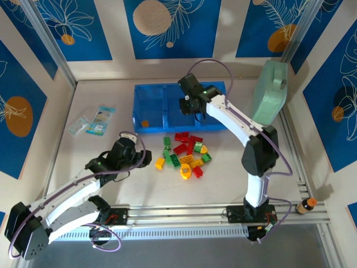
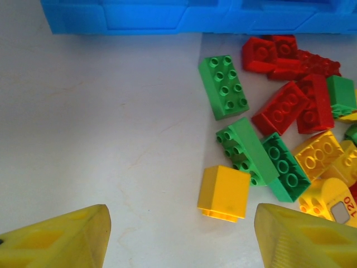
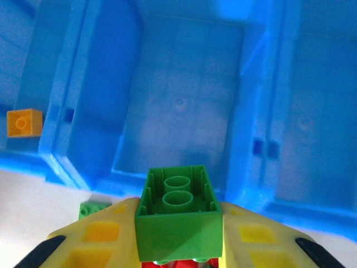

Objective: Sort the legos into containers by color

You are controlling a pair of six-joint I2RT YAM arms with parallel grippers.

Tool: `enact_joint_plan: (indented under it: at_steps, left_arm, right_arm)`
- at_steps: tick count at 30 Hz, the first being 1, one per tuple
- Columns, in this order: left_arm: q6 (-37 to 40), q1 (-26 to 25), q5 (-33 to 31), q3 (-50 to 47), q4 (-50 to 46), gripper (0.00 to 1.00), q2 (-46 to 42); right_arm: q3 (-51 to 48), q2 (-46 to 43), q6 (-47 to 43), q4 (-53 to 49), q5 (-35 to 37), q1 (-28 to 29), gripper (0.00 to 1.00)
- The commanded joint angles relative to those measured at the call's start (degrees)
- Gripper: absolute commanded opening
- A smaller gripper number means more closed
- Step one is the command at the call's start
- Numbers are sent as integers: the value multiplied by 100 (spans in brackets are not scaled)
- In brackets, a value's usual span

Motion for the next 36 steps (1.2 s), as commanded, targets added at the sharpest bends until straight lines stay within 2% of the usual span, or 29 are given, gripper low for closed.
enact_joint_plan:
  at_steps: [1,10,12,14,16,19,28,36]
  left_arm:
    - [-66,-123,-101,-107,-220,69,-158]
    - [-225,-414,-162,-169,-256,69,-206]
    - [-227,-500,-198,-153,-237,69,-148]
    - [-228,-601,-246,-114,-249,69,-74]
    - [-233,-665,-279,-72,-245,68,4]
    - [-283,-740,-297,-67,-164,69,97]
    - [-432,-760,-129,-183,399,67,287]
    - [-352,-763,383,289,866,66,1320]
  right_arm:
    - [630,587,-227,-367,-351,-93,29]
    - [2378,2019,-311,-993,-454,-227,30]
    - [2790,2264,-307,-1181,-418,-255,39]
    - [3254,2437,-300,-1471,-385,-260,61]
    - [3377,2361,-297,-1560,-367,-219,65]
    - [2930,1904,-292,-1351,-342,-116,65]
    - [125,-70,-152,-180,-572,333,58]
    - [-1858,-1427,362,524,-617,394,52]
